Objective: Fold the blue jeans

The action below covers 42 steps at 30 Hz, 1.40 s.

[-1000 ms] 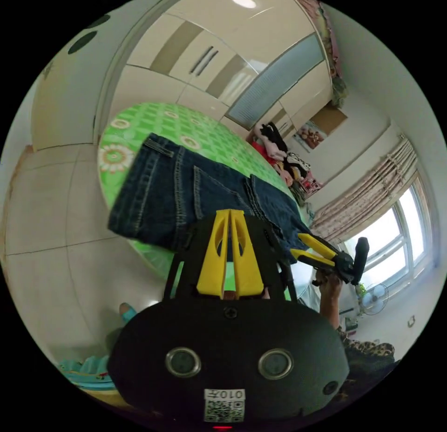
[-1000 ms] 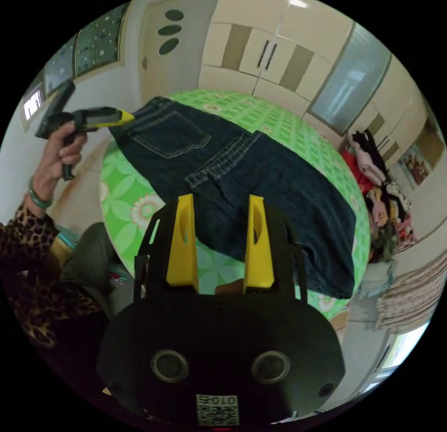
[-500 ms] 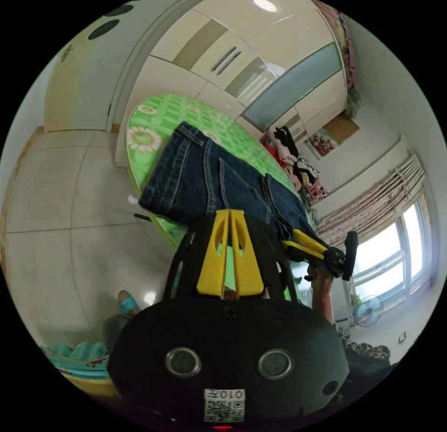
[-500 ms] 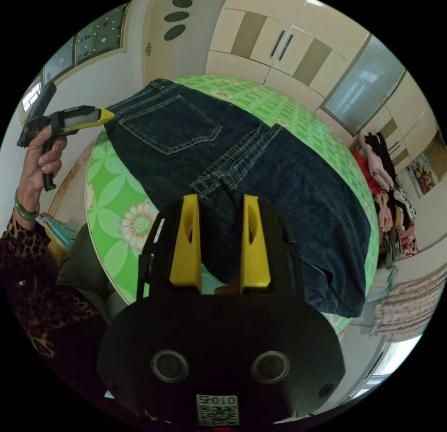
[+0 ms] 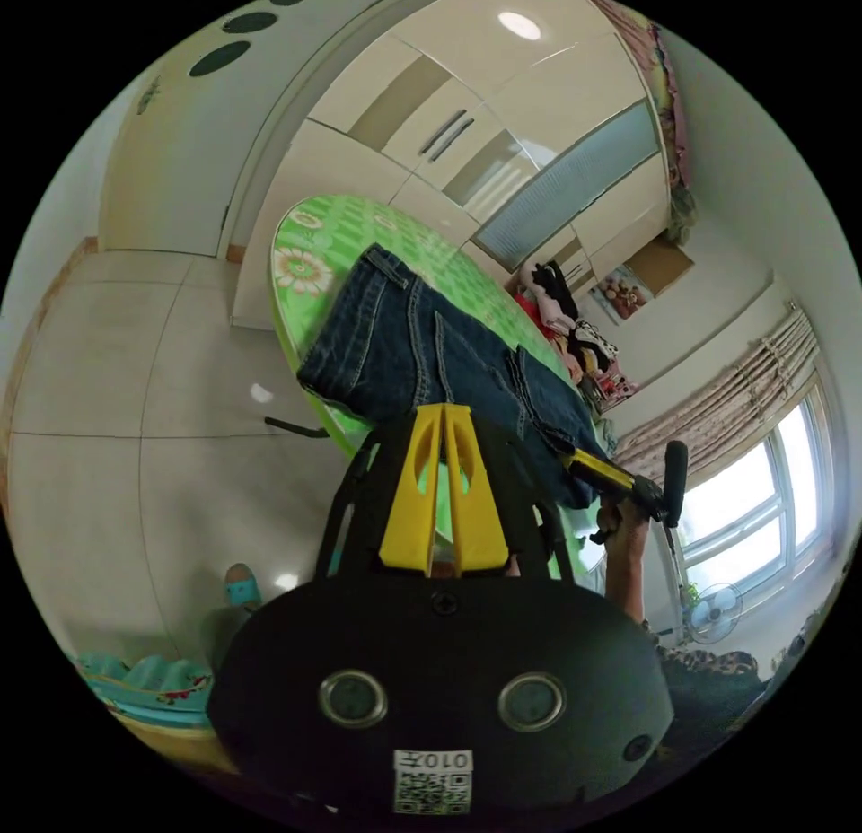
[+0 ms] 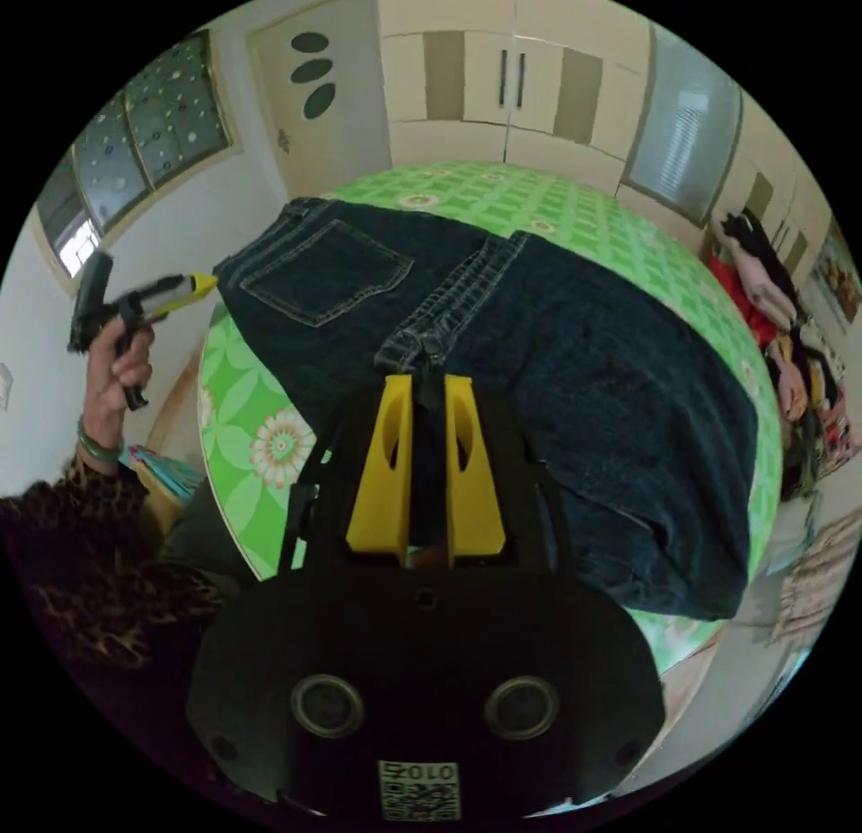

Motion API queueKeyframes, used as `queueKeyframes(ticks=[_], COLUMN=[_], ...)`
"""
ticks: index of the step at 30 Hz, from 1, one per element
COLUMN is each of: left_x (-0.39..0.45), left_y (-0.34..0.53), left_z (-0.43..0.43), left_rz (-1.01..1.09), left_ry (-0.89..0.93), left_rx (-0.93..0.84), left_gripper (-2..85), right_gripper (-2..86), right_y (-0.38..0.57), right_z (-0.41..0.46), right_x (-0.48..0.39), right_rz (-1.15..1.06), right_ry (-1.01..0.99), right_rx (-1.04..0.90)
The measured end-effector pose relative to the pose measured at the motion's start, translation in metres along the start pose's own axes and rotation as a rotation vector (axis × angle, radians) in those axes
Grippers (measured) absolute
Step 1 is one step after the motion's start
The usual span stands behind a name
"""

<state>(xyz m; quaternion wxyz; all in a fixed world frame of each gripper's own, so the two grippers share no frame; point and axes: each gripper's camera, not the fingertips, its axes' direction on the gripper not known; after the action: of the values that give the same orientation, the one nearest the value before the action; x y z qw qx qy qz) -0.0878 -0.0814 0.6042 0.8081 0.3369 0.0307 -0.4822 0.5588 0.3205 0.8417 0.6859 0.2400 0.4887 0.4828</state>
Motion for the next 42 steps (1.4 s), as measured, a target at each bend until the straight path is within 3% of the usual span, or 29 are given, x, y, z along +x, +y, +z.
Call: queueKeyframes(ticks=[4, 8, 13, 19, 23, 28, 35, 42], left_x=[0.002, -0.005, -0.043, -0.067, -0.074, -0.072, -0.066, -0.036], left_y=[-0.047, -0.113, -0.167, -0.191, -0.195, -0.221, -0.348, -0.460], left_z=[0.006, 0.029, 0.066, 0.088, 0.135, 0.178, 0.255, 0.302], left_rz=[0.070, 0.102, -0.011, -0.083, -0.135, -0.157, -0.057, 0.035], left_ry=[-0.014, -0.051, 0.005, -0.107, 0.017, -0.004, -0.126, -0.334], left_rx=[0.029, 0.010, -0.130, -0.234, -0.386, -0.430, -0.398, -0.325], left_gripper=[1.2, 4.2, 7.5, 9.6, 9.8, 8.0, 3.5, 1.3], right_gripper=[9.0, 9.1, 9.7, 9.8, 8.6, 4.9, 4.3, 4.4], right_y=[-0.014, -0.028, -0.051, -0.069, -0.079, -0.115, -0.155, -0.189], right_z=[0.009, 0.014, 0.011, 0.003, -0.005, -0.025, -0.079, -0.102], right_x=[-0.020, -0.016, 0.021, 0.037, 0.047, 0.102, 0.182, 0.257], right_rz=[-0.143, -0.190, -0.001, 0.102, 0.147, 0.305, 0.490, 0.649], right_ry=[0.178, 0.147, -0.034, -0.028, -0.005, -0.128, -0.354, -0.721], right_rx=[-0.062, -0.126, -0.221, -0.258, -0.276, -0.374, -0.109, 0.137])
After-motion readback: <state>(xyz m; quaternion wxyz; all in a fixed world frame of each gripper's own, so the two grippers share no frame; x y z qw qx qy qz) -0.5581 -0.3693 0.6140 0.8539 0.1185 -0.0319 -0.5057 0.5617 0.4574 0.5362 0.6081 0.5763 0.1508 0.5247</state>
